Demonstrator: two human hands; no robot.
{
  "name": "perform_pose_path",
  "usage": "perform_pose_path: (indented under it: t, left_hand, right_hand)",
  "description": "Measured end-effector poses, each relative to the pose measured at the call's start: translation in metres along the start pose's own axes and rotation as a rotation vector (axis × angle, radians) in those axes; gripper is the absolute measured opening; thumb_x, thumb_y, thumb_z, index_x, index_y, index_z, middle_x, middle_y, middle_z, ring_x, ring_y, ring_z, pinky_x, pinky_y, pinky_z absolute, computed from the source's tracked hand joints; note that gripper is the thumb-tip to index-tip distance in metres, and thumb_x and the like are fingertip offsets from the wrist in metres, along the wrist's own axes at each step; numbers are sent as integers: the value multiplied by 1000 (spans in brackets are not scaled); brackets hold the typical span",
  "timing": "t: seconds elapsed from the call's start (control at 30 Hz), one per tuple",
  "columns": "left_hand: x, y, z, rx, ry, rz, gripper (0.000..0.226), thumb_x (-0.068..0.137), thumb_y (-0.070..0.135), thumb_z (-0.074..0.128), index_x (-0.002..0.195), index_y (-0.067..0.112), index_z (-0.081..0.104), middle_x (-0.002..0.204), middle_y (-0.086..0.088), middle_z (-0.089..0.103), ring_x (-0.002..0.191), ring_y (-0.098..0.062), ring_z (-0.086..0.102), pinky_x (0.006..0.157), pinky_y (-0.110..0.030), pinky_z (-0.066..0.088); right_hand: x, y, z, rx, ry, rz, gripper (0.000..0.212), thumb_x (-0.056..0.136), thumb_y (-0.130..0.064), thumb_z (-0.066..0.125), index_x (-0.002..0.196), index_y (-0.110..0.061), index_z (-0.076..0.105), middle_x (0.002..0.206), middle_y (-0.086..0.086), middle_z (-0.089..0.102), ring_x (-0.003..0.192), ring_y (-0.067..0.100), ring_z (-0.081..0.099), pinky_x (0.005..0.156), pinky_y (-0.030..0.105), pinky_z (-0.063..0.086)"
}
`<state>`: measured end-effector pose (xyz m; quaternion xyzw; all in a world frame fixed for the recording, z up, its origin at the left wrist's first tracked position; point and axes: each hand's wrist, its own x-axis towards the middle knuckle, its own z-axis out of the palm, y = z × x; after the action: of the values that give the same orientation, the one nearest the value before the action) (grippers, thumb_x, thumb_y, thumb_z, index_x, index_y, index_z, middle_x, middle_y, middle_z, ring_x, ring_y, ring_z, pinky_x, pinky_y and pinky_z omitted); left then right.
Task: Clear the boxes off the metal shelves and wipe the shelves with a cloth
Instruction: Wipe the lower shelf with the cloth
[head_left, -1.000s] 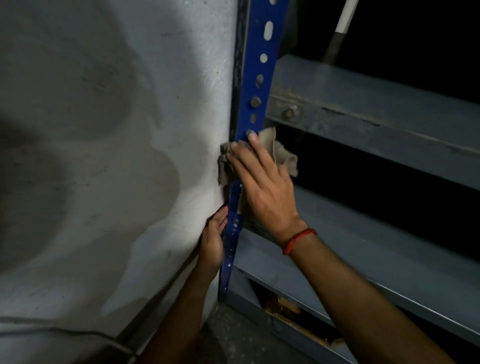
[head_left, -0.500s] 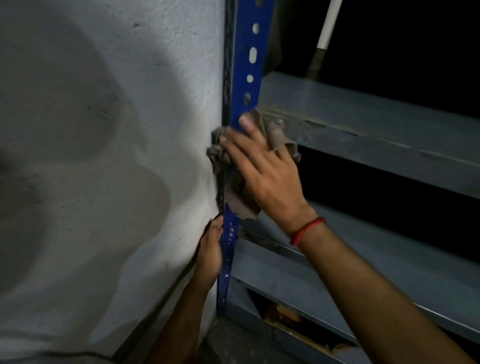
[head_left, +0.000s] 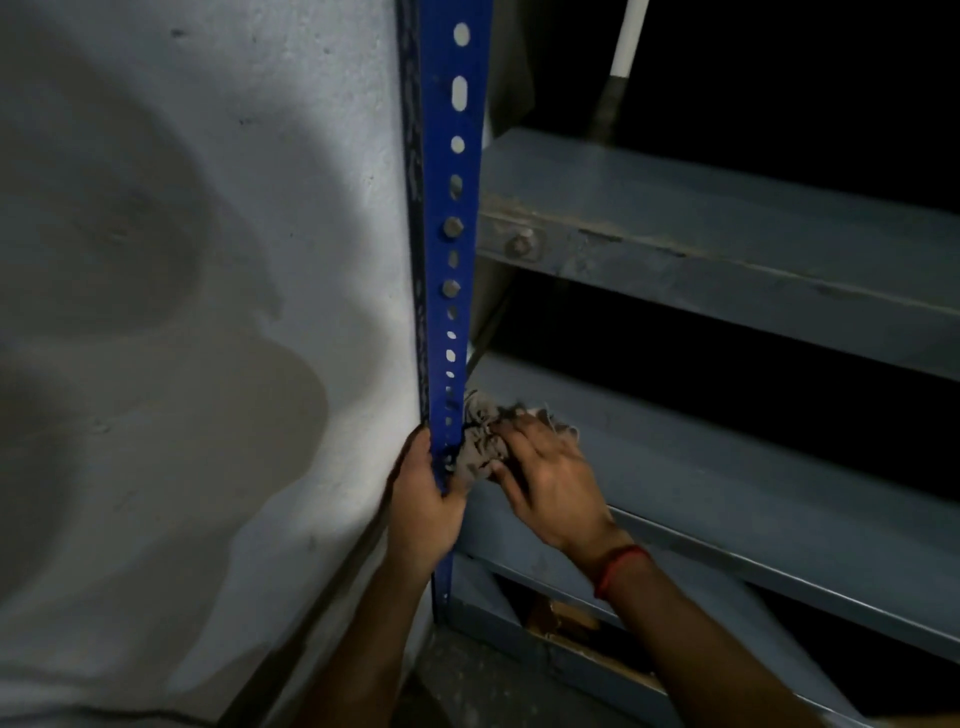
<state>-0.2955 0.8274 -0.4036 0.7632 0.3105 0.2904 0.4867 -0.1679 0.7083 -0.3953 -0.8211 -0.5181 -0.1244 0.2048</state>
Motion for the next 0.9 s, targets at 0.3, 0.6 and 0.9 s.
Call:
perform_pose_path:
  t: [0.3, 0.6, 0.9]
  left_hand:
    - [6, -12, 6, 177, -7, 48, 85, 86, 4, 67, 157, 23, 24, 144, -3, 53, 129, -22, 54, 104, -44, 50]
    - [-12, -4, 5, 233, 293, 459, 28, 92, 4, 61, 120, 1, 61, 115, -12, 63, 106, -18, 63, 93, -27, 52]
    - [-21, -18, 33, 379, 48, 465, 58, 91, 11, 63, 144, 14, 39, 143, -11, 55, 133, -22, 50, 113, -39, 39]
  right_hand:
    - [73, -7, 32, -155, -63, 131, 40, 91, -40, 44, 124, -24, 61, 141, 10, 53, 127, 36, 51, 98, 52, 43]
    - [71, 65, -4, -143, -113, 529, 40, 96, -34, 54, 133, -21, 59, 124, 20, 61, 110, 43, 58, 96, 45, 41]
    - [23, -29, -2, 218, -165, 234, 42, 93, -42, 37, 126, -24, 57, 135, 1, 49, 115, 23, 46, 97, 43, 42]
